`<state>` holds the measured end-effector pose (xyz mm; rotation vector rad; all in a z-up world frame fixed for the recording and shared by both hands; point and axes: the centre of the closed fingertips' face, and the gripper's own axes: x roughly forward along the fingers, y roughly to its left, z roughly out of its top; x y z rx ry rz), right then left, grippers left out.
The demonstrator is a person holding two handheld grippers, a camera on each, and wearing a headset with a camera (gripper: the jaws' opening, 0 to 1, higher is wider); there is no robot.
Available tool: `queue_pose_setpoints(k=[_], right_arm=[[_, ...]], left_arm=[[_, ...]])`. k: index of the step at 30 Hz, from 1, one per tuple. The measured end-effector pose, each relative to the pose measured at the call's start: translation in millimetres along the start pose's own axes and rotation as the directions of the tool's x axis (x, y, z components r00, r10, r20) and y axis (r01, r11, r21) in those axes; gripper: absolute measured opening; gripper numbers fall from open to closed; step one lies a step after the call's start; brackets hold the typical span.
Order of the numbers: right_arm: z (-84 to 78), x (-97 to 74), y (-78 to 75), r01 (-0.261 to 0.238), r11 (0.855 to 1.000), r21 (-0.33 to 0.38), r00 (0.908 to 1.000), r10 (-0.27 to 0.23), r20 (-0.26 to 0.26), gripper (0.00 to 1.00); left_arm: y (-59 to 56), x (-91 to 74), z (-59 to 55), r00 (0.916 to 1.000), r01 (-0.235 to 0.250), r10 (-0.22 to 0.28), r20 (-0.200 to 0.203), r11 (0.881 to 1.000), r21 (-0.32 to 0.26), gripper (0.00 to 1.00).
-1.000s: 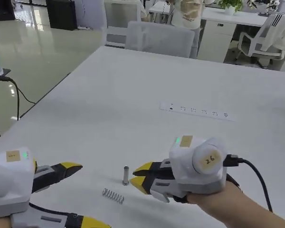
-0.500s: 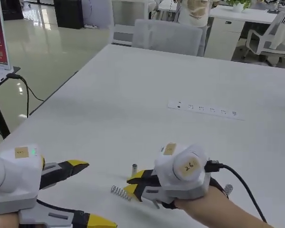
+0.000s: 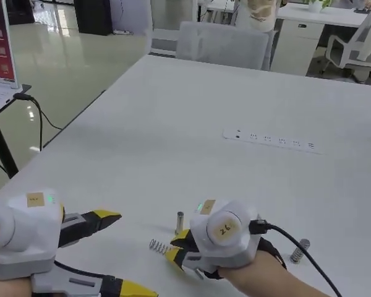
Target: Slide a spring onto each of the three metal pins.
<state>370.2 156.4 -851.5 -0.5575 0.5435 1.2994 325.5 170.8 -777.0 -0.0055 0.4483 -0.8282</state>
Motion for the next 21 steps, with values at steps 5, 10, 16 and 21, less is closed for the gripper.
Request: queue_pose_setpoints(k=[5, 10, 16, 21], right_arm=[[-6.3, 4.8, -0.1, -0.020, 0.999, 0.050, 0.9998, 0.020, -0.007, 0.10], [-6.9, 3.9, 0.9, -0.022, 0.999, 0.046, 0.9997, 0.022, 0.010, 0.08], [-4.8, -5.7, 3.7, -0.032, 0.999, 0.014, 0.9994, 0.032, 0.015, 0.08], [-2.7, -20.3, 4.4, -0.035, 0.999, 0.024, 0.9988, 0.034, 0.035, 0.08]], left_arm=[[1.4, -0.2, -0.1, 1.0000, -0.002, 0.002, 0.001, 1.000, -0.004, 0.93], [2.8, -0.4, -1.9, 1.0000, -0.004, 0.004, -0.003, 1.000, -0.006, 0.93], [-0.4, 3.5, -2.2, 1.0000, 0.005, -0.005, -0.008, 1.000, -0.006, 0.92], [-2.0, 8.0, 0.4, 0.9999, 0.013, -0.013, -0.008, 1.000, -0.002, 0.92]])
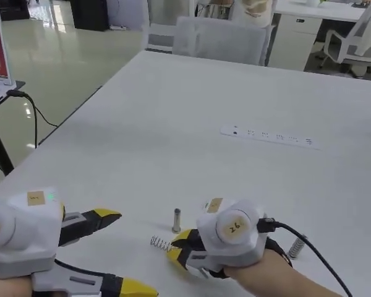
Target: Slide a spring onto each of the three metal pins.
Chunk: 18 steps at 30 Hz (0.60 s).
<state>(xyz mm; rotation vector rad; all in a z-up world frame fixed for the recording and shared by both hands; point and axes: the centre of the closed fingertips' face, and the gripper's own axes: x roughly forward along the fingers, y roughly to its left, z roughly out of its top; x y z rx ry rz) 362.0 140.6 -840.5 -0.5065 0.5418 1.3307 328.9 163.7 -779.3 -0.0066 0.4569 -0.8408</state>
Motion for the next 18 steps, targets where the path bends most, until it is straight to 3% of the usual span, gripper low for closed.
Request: queue_pose_setpoints(k=[12, 18], right_arm=[[9.5, -54.5, -2.9, 0.015, 0.999, -0.031, 0.9990, -0.014, 0.043, 0.07], [5.9, -74.6, -5.9, 0.024, 0.999, -0.043, 0.9989, -0.022, 0.042, 0.07]], left_arm=[[-21.1, 16.2, 8.0, 0.9986, 0.053, -0.053, 0.003, 0.998, 0.018, 0.91], [-26.4, 20.6, 8.7, 0.9972, 0.074, -0.074, 0.000, 0.997, 0.023, 0.90]])
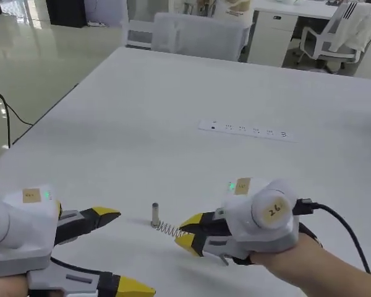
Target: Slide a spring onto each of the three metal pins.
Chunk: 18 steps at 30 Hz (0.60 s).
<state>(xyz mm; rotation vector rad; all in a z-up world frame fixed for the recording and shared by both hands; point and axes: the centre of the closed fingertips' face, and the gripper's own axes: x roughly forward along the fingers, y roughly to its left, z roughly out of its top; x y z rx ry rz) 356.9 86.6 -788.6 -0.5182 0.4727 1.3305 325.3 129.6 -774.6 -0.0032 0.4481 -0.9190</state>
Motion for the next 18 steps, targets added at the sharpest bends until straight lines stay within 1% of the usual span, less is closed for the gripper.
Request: queue_pose_setpoints(k=[3, 6, 9, 10, 13, 16, 18], right_arm=[[-3.4, -10.3, 0.8, -0.008, 1.000, -0.013, 1.0000, 0.008, -0.003, 0.07], [-6.1, -17.0, 2.5, -0.021, 0.999, -0.034, 0.9998, 0.020, -0.009, 0.07], [-12.2, -24.2, 7.4, -0.055, 0.995, -0.083, 0.9983, 0.053, -0.026, 0.07], [-13.8, -25.5, 8.2, -0.062, 0.994, -0.089, 0.9978, 0.060, -0.029, 0.07], [-19.2, -29.4, 9.2, -0.078, 0.991, -0.107, 0.9964, 0.073, -0.043, 0.07], [-22.2, -33.8, 11.4, -0.092, 0.987, -0.133, 0.9949, 0.086, -0.052, 0.07], [-24.2, -37.0, 13.1, -0.099, 0.984, -0.149, 0.9943, 0.092, -0.055, 0.07]], left_arm=[[-3.1, 1.5, 0.4, 0.9999, 0.014, -0.014, -0.003, 1.000, 0.002, 0.88], [-6.4, 2.7, 1.0, 0.9994, 0.035, -0.035, -0.007, 0.999, 0.003, 0.84], [-6.3, 4.8, 3.9, 0.9989, 0.046, -0.046, -0.003, 0.999, 0.002, 0.80], [-6.7, 5.9, 4.8, 0.9987, 0.051, -0.051, -0.003, 0.999, 0.002, 0.78], [-10.9, 11.5, 8.7, 0.9971, 0.075, -0.075, 0.000, 0.997, 0.003, 0.73], [-17.3, 19.5, 12.0, 0.9946, 0.104, -0.104, -0.003, 0.994, 0.017, 0.71], [-19.1, 23.9, 14.1, 0.9932, 0.117, -0.117, -0.002, 0.993, 0.026, 0.70]])
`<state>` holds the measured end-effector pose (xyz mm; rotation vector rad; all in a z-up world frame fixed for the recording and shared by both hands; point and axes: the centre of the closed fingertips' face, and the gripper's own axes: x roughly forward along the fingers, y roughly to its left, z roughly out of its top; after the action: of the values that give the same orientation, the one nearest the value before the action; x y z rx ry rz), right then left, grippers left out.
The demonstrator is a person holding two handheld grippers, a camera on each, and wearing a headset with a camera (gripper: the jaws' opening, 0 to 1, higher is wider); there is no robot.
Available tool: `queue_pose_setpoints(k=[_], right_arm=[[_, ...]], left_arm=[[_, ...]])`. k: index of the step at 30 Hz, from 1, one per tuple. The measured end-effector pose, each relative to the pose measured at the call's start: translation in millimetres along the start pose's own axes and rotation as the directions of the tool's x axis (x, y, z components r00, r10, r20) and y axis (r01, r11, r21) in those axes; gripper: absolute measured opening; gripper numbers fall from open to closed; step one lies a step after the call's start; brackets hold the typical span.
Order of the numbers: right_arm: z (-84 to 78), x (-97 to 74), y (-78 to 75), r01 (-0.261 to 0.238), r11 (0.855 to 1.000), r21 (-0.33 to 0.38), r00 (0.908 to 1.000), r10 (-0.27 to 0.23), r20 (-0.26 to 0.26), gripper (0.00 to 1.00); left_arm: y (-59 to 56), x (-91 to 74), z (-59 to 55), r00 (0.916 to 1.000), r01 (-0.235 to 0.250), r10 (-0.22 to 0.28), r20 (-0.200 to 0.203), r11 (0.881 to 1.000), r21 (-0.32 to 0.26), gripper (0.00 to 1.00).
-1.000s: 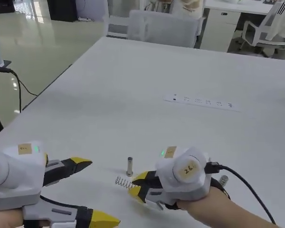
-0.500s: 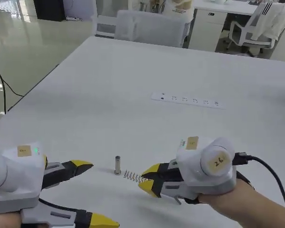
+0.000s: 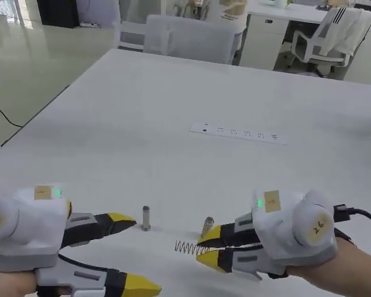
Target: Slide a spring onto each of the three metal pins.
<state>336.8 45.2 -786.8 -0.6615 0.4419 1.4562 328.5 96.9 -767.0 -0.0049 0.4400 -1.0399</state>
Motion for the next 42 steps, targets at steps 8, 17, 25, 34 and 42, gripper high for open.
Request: queue_pose_setpoints(k=[8, 17, 25, 34, 42], right_arm=[[-0.1, -10.8, 10.0, -0.029, 0.999, -0.029, 0.9994, 0.029, 0.018, 0.07], [2.9, -13.9, 15.9, -0.041, 0.999, -0.028, 0.9985, 0.042, 0.034, 0.07], [5.6, -19.6, 19.8, -0.043, 0.998, -0.039, 0.9981, 0.045, 0.041, 0.07], [6.1, -25.0, 19.9, -0.042, 0.998, -0.042, 0.9981, 0.044, 0.044, 0.07], [5.1, -24.7, 22.2, -0.046, 0.999, -0.027, 0.9977, 0.047, 0.048, 0.07]], left_arm=[[-16.0, 20.0, 6.1, 0.9973, 0.074, -0.074, -0.003, 0.997, 0.023, 0.60], [-24.3, 36.1, 10.7, 0.9918, 0.128, -0.127, -0.010, 0.990, 0.052, 0.45], [-34.7, 50.3, 12.6, 0.9829, 0.184, -0.184, -0.014, 0.980, 0.071, 0.21], [-42.1, 54.7, 13.7, 0.9737, 0.228, -0.227, -0.017, 0.968, 0.105, 0.04], [-44.5, 54.9, 12.8, 0.9687, 0.248, -0.247, -0.020, 0.961, 0.124, 0.03]])
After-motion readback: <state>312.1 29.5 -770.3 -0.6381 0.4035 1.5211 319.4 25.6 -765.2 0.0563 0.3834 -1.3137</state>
